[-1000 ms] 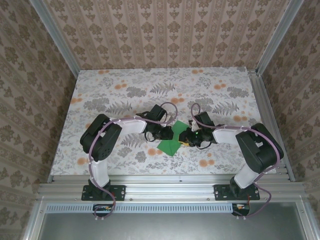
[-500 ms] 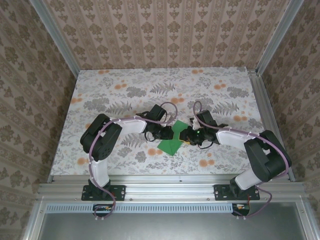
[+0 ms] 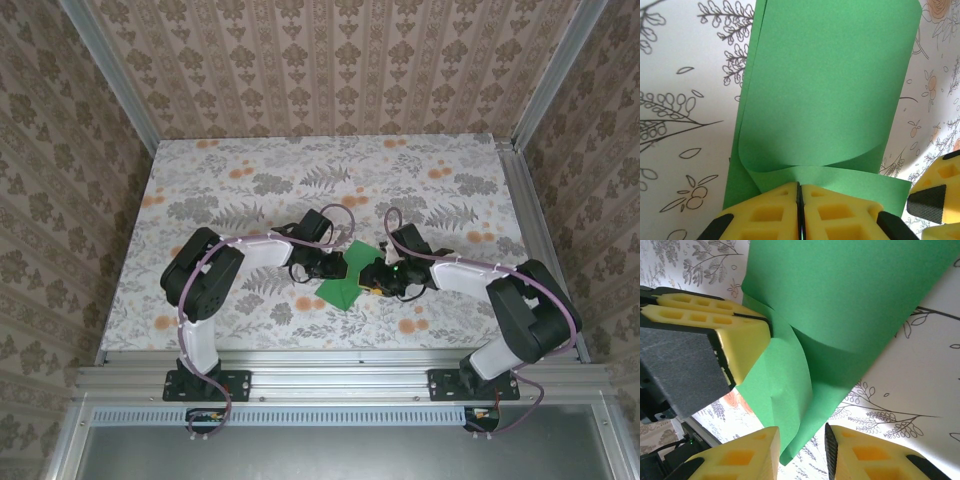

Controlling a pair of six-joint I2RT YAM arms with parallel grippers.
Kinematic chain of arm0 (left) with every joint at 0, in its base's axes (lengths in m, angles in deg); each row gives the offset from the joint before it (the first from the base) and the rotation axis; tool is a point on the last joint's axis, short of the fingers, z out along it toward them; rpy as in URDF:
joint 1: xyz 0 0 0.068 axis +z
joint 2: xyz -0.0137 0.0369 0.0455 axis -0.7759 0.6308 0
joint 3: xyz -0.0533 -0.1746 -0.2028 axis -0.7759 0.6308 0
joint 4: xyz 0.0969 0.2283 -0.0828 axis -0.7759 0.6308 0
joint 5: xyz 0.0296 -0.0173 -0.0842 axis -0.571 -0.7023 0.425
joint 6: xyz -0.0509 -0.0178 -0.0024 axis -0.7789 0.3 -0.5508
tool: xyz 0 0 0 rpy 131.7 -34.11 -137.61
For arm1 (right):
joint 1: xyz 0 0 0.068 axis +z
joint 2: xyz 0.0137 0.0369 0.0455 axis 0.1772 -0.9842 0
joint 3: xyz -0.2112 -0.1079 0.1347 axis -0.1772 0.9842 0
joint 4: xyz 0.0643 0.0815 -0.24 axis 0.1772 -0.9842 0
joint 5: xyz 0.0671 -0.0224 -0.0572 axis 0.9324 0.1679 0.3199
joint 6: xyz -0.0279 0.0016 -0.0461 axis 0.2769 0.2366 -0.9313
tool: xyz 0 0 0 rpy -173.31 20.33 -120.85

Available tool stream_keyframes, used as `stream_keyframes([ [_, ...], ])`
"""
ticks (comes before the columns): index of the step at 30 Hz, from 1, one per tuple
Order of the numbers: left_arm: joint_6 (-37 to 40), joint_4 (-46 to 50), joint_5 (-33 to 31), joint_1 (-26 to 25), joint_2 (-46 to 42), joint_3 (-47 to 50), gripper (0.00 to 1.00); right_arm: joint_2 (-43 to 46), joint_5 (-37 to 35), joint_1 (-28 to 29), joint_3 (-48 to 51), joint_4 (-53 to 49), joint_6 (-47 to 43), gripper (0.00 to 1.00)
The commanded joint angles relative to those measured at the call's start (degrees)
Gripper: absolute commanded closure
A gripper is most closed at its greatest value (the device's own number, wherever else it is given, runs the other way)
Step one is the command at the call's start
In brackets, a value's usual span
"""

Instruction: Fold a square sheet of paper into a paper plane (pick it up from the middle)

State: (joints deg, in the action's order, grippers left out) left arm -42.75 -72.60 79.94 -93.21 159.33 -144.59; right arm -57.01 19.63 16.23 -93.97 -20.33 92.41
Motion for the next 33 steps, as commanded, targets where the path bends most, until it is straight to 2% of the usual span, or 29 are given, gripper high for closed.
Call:
stream_keyframes([
  [1,-0.31,1.49,-2.81,0.40,2.39,1.89,0.87,-1.85,-0.21,0.68,-0.79,0.25,0.12,0.67],
  [7,-0.40,1.53,-2.57,0.31,2.08,2.10,0.87,-3.78,1.51,0.81,-1.07,4.70,1.38,0.71],
  [14,-0.40,1.41,-2.29,0.40,2.08,2.59,0.87,-5.82,0.99,0.81,-2.25,4.84,0.71,0.87],
  [18,-0.34,1.40,-2.37,0.45,2.13,2.75,0.87,-6.61,-0.18,0.81,-3.19,2.80,-1.00,0.93],
  [33,-0.23,1.45,-2.15,0.72,3.09,2.16,0.87,-8.97,-3.28,0.63,-4.92,-1.22,-4.55,0.94],
])
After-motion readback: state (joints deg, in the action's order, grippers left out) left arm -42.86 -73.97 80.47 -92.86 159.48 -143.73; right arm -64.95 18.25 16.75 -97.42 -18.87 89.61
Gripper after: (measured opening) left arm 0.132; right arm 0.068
